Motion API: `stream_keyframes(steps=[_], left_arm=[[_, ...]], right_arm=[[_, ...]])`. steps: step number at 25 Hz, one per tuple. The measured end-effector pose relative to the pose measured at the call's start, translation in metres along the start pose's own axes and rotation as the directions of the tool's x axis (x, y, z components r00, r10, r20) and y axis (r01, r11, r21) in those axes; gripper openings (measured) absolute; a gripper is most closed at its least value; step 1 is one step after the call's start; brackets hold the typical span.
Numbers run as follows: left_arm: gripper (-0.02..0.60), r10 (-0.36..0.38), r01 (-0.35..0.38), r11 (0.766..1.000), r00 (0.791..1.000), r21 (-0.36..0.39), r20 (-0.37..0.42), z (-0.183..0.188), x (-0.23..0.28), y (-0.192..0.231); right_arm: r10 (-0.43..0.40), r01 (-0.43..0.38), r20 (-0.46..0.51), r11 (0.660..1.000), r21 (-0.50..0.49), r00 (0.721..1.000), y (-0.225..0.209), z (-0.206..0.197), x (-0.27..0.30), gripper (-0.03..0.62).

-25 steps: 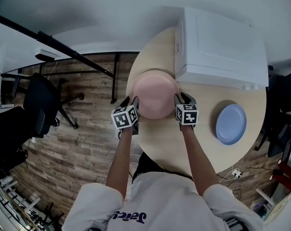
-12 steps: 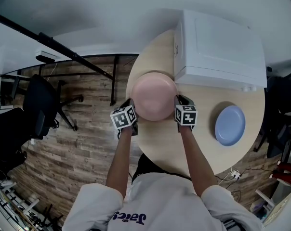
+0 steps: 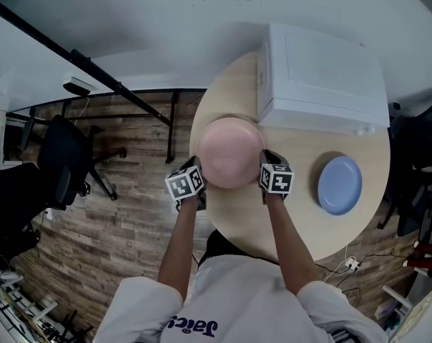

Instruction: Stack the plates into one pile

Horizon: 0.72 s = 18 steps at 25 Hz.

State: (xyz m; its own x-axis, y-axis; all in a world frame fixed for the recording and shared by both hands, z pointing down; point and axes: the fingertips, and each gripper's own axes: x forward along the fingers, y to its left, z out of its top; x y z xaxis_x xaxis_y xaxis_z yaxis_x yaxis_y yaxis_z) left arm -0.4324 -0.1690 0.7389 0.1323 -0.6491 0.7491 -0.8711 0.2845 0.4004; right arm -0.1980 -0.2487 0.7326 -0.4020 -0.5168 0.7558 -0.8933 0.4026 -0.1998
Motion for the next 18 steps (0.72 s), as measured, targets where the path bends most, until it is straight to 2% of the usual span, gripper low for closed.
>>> stream_keyframes(steps=[5, 12, 18], left_arm=[[0.021, -0.012, 0.013, 1.0, 1.0, 0.009, -0.014, -0.015, -0.026, -0.01], [0.021, -0.07, 0.07, 0.997, 0.997, 0.013, -0.02, -0.031, -0.049, -0.032], [0.021, -0.125, 0.128, 0.988, 0.991, 0.083, -0.038, -0.038, -0.055, -0.066]], right_arm=[[-0.002, 0.001, 0.018, 1.0, 0.025, 1.0, 0.003, -0.015, -0.031, 0.04], [-0.044, 0.042, 0.034, 0.997, 0.071, 0.998, -0.005, -0.036, -0.076, 0.04], [-0.082, 0.074, 0.082, 0.993, 0.093, 0.993, -0.024, -0.046, -0.12, 0.041]])
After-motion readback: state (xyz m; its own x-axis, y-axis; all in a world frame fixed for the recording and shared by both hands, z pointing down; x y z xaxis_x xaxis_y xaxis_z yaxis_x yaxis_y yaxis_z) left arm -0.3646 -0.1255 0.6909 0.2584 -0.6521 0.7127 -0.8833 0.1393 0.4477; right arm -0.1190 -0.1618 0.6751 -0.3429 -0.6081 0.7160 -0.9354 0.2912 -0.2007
